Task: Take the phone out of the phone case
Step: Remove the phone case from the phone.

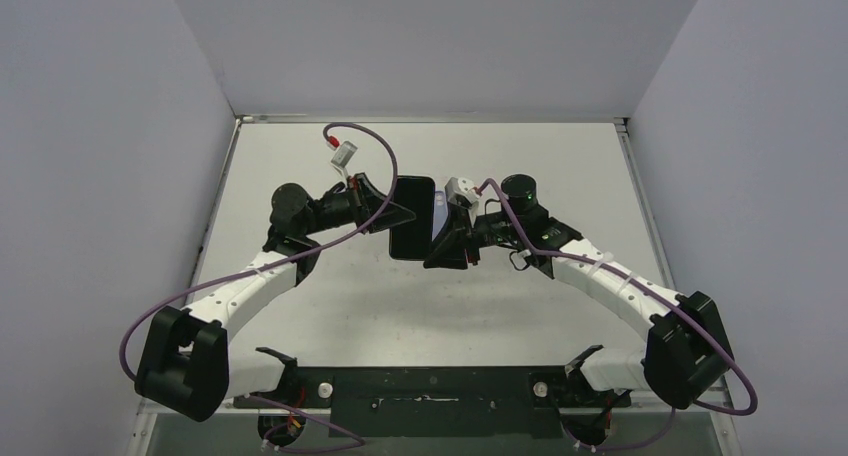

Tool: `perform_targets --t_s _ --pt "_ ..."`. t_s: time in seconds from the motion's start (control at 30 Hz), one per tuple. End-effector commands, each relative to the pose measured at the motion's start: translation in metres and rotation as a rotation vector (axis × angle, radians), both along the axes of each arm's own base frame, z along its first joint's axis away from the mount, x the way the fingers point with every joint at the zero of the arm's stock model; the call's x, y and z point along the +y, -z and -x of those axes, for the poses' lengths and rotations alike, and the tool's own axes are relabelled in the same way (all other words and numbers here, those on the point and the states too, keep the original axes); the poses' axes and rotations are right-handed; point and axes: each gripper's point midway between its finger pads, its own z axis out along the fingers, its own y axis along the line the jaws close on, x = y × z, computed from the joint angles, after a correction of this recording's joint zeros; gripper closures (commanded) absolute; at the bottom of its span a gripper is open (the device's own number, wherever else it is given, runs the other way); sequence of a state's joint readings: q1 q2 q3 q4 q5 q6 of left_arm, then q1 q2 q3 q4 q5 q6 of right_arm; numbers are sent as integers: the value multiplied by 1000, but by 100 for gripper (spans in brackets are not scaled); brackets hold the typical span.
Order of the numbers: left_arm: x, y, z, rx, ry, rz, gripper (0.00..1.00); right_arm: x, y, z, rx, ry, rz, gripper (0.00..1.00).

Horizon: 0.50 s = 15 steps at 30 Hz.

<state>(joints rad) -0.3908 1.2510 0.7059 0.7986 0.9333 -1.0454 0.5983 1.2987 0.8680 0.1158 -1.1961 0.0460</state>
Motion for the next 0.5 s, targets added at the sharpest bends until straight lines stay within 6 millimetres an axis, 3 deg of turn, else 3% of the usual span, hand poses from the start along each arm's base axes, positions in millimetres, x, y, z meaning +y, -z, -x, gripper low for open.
perform_targets --t_s 0.0,0.13,0.47 --pt "-4 -39 17 -90 50 91 100 10 -24 -16 -167 5 -62 90" --pt "-7 -35 20 -31 70 106 100 12 -23 -25 -231 38 -57 100" --pt "-10 -34 29 35 125 122 100 13 -19 -64 -416 166 1 100"
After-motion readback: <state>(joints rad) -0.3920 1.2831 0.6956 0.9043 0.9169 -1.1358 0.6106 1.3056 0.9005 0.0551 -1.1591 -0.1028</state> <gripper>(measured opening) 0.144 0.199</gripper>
